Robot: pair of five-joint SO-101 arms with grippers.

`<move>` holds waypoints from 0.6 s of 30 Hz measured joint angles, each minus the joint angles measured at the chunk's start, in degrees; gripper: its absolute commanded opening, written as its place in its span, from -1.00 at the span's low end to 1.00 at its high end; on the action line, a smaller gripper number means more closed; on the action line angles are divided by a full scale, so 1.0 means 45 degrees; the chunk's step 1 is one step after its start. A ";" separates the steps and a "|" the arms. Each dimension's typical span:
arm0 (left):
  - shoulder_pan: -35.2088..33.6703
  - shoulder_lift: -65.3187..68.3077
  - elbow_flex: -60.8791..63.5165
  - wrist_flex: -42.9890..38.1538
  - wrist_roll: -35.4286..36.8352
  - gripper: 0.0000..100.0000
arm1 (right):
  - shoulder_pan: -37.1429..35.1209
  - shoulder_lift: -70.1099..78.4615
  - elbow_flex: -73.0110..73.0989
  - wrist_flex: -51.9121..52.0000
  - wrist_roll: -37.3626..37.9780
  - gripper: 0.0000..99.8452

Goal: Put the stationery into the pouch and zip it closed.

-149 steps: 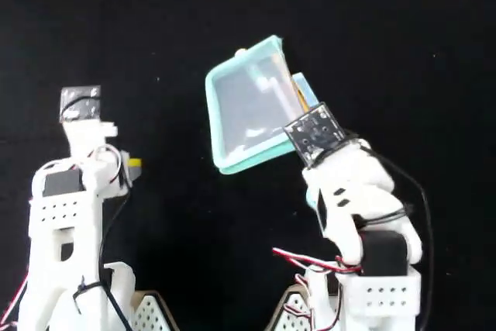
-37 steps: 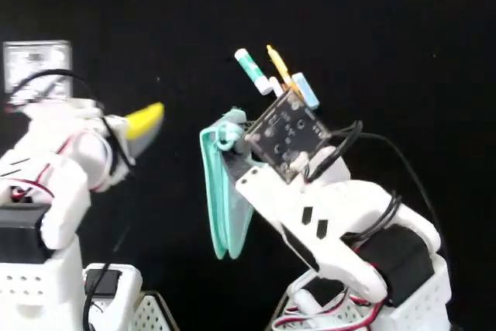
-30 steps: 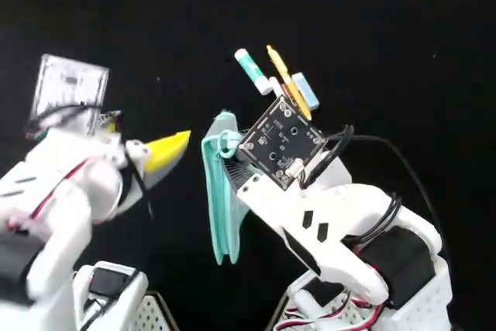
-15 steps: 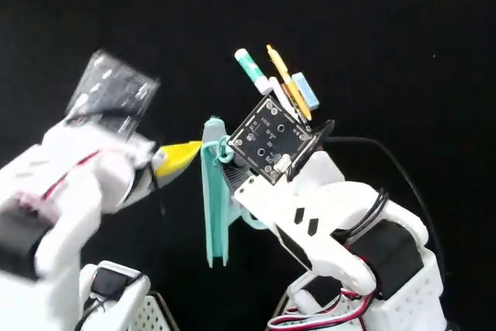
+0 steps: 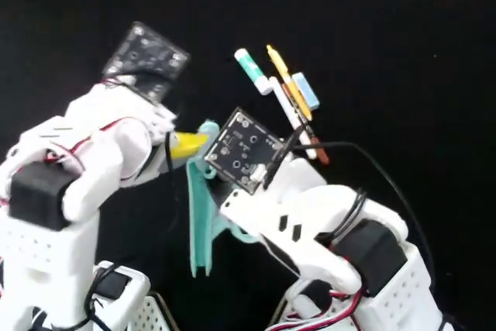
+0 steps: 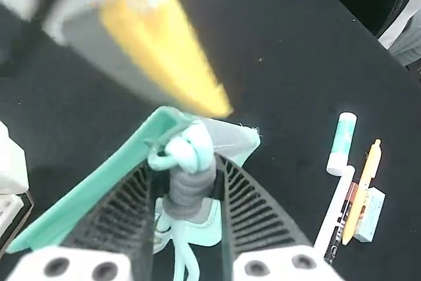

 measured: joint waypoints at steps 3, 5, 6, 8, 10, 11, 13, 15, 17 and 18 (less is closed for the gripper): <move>-0.1055 0.0020 0.0410 0.0391 -0.0703 -0.31 | 0.0000 -0.0020 0.0078 0.0000 0.0000 -0.97; -0.1641 0.0020 0.0508 0.0488 -0.0977 -0.31 | 0.0000 -0.0020 0.0078 0.0000 0.0000 -0.97; -0.1875 0.0020 0.0567 0.0527 -0.1074 -0.31 | 0.0000 -0.0020 0.0078 0.0000 0.0000 -0.97; -0.2149 0.0020 0.0684 0.0527 -0.1192 -0.31 | 0.0000 -0.0020 0.0078 0.0000 0.0000 -0.97; -0.2247 0.0020 0.0801 0.0527 -0.1231 -0.31 | 0.0000 -0.0020 0.0176 0.0000 0.0000 -0.97; -0.2286 0.0020 0.0801 0.0527 -0.1270 -0.31 | 0.0000 -0.0020 0.0313 0.0000 0.0000 -0.97; -0.2325 0.0020 0.0762 0.0527 -0.1270 -0.31 | -0.0020 -0.0020 0.0625 0.0000 0.0000 -0.97; -0.2325 0.0020 0.0625 0.0547 -0.1270 -0.31 | -0.0059 -0.0020 0.0957 0.0000 0.0000 -0.97; -0.2168 0.0020 0.0469 0.0860 -0.1270 -0.31 | -0.0117 -0.0039 0.1172 0.0000 0.0000 -0.97; -0.1895 0.0020 0.0430 0.1055 -0.1172 -0.31 | -0.0117 -0.0039 0.1211 0.0000 0.0000 -0.97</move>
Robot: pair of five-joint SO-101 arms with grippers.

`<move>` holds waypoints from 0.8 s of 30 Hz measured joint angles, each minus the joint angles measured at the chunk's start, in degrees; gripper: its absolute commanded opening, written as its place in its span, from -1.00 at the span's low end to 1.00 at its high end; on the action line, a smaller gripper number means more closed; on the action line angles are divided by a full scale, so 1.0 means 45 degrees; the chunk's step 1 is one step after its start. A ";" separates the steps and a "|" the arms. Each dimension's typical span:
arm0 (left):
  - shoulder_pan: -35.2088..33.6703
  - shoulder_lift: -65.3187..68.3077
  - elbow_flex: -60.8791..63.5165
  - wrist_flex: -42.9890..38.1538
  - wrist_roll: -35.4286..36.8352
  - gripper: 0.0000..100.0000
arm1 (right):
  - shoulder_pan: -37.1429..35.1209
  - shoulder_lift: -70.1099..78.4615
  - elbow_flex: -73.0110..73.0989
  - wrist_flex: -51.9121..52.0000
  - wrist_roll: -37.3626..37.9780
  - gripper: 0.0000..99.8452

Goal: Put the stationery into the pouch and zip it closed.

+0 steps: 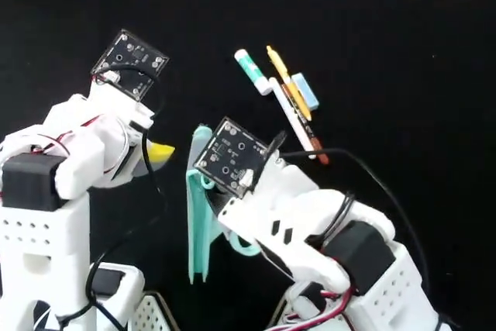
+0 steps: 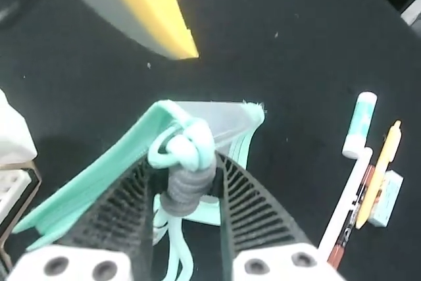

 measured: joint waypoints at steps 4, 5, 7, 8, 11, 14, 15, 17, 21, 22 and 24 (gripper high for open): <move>0.0879 -0.0039 -0.0078 0.0430 0.0293 -0.31 | 0.0000 0.0000 0.0020 0.0000 0.0000 -0.97; 0.1074 -0.0156 -0.0098 0.0430 0.0371 -0.31 | 0.0000 0.0000 0.0020 0.0000 0.0000 -0.97; 0.1485 -0.0410 -0.0117 0.0449 0.0469 -0.31 | 0.0000 0.0000 0.0020 0.0000 0.0000 -0.97; 0.1661 -0.0527 -0.0117 0.0449 0.0469 -0.31 | 0.0000 0.0000 0.0020 0.0000 0.0000 -0.97; 0.1915 -0.0860 0.0078 0.0000 0.0430 -0.31 | -0.0039 0.0000 0.0020 0.0000 0.0000 -0.97; 0.2012 -0.1016 0.0879 -0.0840 0.0488 -0.31 | -0.0606 0.0000 0.0039 0.0000 0.0000 -0.97; 0.2032 -0.1016 0.1211 -0.1055 0.0488 -0.31 | -0.0821 0.0000 0.0117 0.0000 0.0000 -0.97; 0.1993 -0.1016 0.1680 -0.1250 0.0547 -0.31 | -0.0957 0.0000 0.0234 0.0000 0.0000 -0.97; 0.2012 -0.1563 0.1661 -0.1114 0.0547 -0.30 | -0.0957 0.0000 0.0234 0.0000 0.0000 -0.97; 0.2012 -0.1856 0.1543 -0.0996 0.0547 -0.30 | -0.0957 0.0000 0.0234 0.0000 0.0000 -0.97; 0.2012 -0.2579 0.1192 -0.0703 0.0547 -0.30 | -0.0957 0.0000 0.0234 0.0000 0.0000 -0.97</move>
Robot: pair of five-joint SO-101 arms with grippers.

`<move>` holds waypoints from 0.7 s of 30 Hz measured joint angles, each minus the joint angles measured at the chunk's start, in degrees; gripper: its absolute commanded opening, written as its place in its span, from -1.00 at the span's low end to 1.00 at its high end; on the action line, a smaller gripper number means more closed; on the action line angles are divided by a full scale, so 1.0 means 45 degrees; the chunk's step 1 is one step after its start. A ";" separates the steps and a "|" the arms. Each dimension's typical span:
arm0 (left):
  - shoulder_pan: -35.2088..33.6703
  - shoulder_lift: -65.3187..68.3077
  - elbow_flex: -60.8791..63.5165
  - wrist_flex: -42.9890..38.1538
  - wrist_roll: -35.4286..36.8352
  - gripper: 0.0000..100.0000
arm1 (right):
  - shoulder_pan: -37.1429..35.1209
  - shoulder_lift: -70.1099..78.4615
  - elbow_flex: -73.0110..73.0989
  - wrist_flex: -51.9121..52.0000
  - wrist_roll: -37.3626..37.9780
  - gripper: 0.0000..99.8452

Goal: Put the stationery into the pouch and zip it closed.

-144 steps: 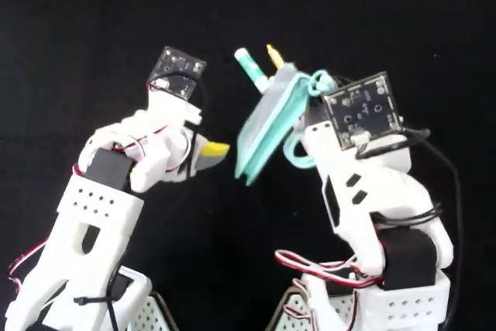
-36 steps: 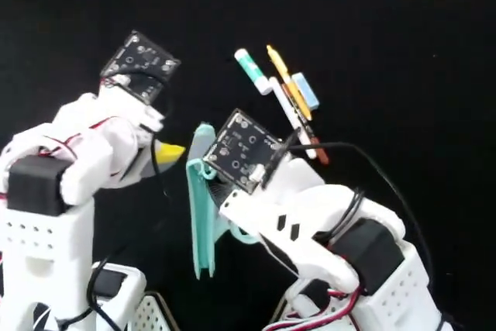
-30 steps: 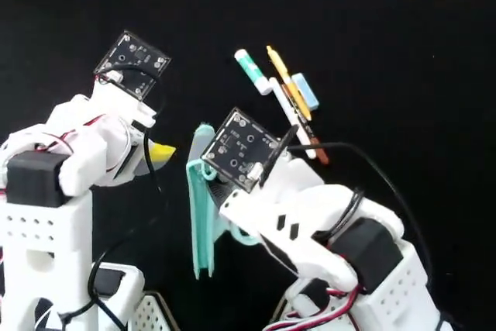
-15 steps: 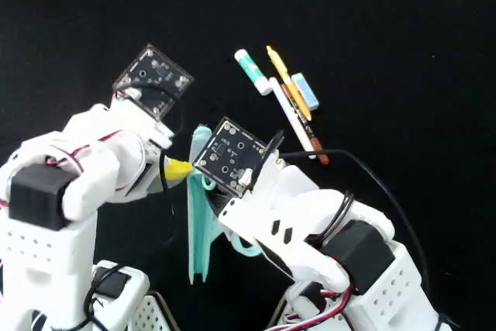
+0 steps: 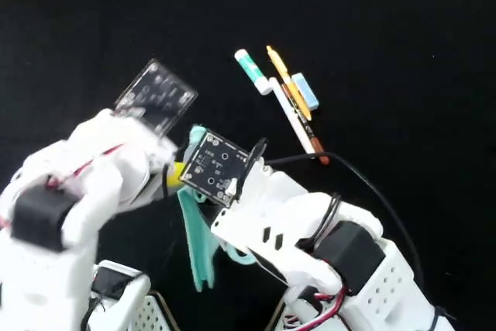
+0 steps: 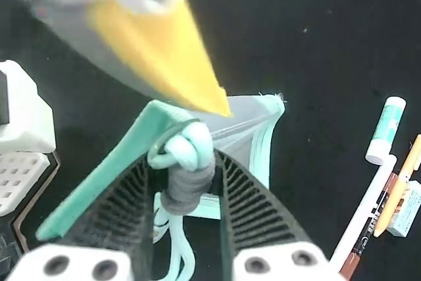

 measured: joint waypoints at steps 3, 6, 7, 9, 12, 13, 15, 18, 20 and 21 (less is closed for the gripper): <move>0.0000 -0.1016 -0.0469 0.0664 0.0000 -0.30 | 0.0000 0.0000 0.0215 0.0020 0.0000 -0.97; 0.0098 -0.1563 -0.0410 0.1328 -0.0098 -0.31 | 0.0176 0.0352 0.0996 0.0215 0.0059 -0.97; 0.0098 -0.1602 -0.0254 0.1387 -0.0254 -0.31 | 0.0195 0.0293 0.1094 0.0215 0.0039 -0.97; 0.0078 -0.1524 0.0313 0.1426 -0.0410 -0.31 | 0.0078 0.0098 0.1035 0.0215 0.0059 -0.97; 0.0078 -0.1524 0.1172 0.1426 -0.0449 -0.31 | 0.0137 0.0274 0.1074 0.0215 0.0059 -0.97; 0.0078 -0.1543 0.1446 0.1426 -0.0449 -0.31 | 0.0156 0.0254 0.1055 0.0254 0.0059 -0.97; 0.0078 -0.1543 0.2090 0.1270 -0.0449 -0.31 | 0.0117 0.0254 0.1055 0.0469 0.0176 -0.97; 0.0078 -0.1563 0.3282 0.0742 -0.0469 -0.31 | 0.0156 0.0254 0.1153 0.0899 0.0781 -0.97; 0.0078 -0.1524 0.4278 0.0117 -0.0469 -0.31 | 0.0156 0.0254 0.1426 0.1231 0.1074 -0.97; 0.0078 -0.1504 0.4767 -0.0274 -0.0469 -0.31 | 0.0156 0.0254 0.1602 0.1348 0.1114 -0.97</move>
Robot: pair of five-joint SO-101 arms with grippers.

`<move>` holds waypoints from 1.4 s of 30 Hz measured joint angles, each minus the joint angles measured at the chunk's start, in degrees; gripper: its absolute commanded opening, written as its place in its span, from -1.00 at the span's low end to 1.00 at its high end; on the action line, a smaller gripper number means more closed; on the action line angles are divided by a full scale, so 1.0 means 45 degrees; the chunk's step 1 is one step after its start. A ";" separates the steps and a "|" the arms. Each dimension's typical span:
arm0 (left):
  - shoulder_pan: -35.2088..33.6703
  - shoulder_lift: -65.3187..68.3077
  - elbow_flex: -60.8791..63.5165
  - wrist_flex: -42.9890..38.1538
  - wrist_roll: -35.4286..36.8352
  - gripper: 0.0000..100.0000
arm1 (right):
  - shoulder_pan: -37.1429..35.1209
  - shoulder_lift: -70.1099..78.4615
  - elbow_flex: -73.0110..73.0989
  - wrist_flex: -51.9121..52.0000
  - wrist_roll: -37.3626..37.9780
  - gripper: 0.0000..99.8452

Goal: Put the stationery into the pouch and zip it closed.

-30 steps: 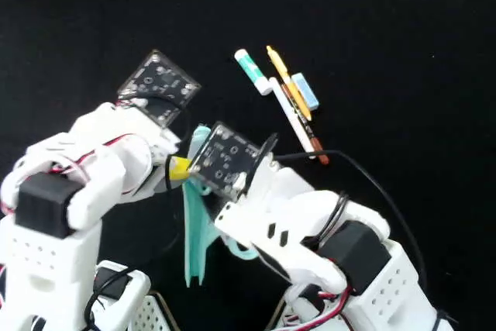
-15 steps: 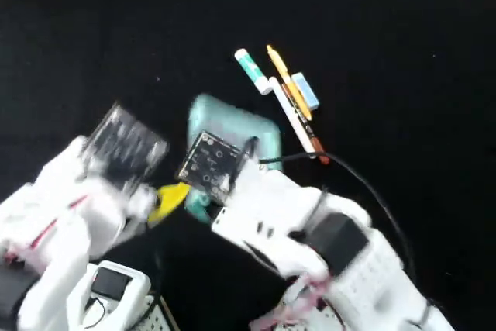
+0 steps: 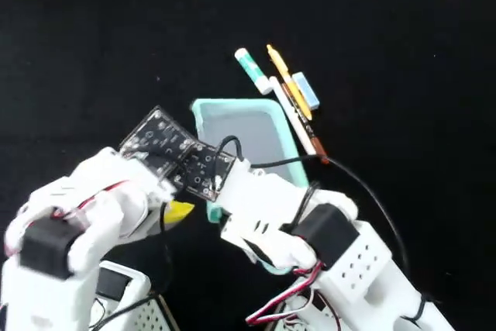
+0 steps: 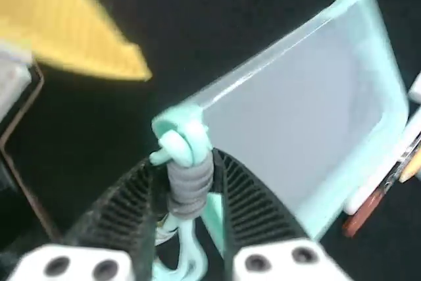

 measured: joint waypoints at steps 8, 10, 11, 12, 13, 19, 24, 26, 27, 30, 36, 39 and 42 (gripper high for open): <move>0.0098 -0.0117 0.2540 -0.2383 0.1563 -0.30 | 0.0664 -0.1387 0.1661 -0.0762 0.0059 -0.97; 0.0078 -0.0039 0.3048 -0.2735 0.2110 -0.30 | 0.1231 -0.2286 0.2208 -0.1328 0.0098 -0.97; 0.0117 0.0059 0.3341 -0.2911 0.2325 -0.30 | 0.1485 -0.2735 0.2540 -0.1563 0.0098 -0.97; 0.0215 0.0078 0.3653 -0.3106 0.2481 -0.30 | 0.1680 -0.3106 0.2911 -0.1758 0.0098 -0.97; 0.0430 0.0059 0.3907 -0.3243 0.2559 -0.30 | 0.1778 -0.3458 0.3282 -0.1954 0.0176 -0.97; 0.1446 -0.0879 0.5060 -0.4298 0.3946 -0.30 | 0.2032 -0.4747 0.4845 -0.3048 0.0352 -0.97; 0.1485 -0.2950 0.6095 -0.5040 0.4650 -0.30 | 0.2032 -0.4786 0.5118 -0.3497 0.0352 -0.97; 0.1485 -0.3907 0.6466 -0.5040 0.4728 -0.30 | 0.2032 -0.4786 0.5118 -0.3595 0.0352 -0.97; 0.1485 -0.4435 0.6603 -0.5040 0.4728 -0.30 | 0.2032 -0.4786 0.5118 -0.3712 0.0352 -0.97; 0.1504 -0.5841 0.7131 -0.4982 0.4728 -0.30 | 0.2012 -0.4786 0.5118 -0.4063 0.0352 -0.97; 0.1485 -0.6701 0.8557 -0.5138 0.4317 -0.30 | 0.2012 -0.4786 0.5118 -0.4161 0.0352 -0.97; 0.1289 -0.6740 0.8733 -0.5665 0.4239 -0.30 | 0.2012 -0.4786 0.5118 -0.4161 0.0352 -0.97; 0.1153 -0.6740 0.8733 -0.5919 0.4239 -0.30 | 0.2032 -0.4786 0.5118 -0.4181 0.0352 -0.97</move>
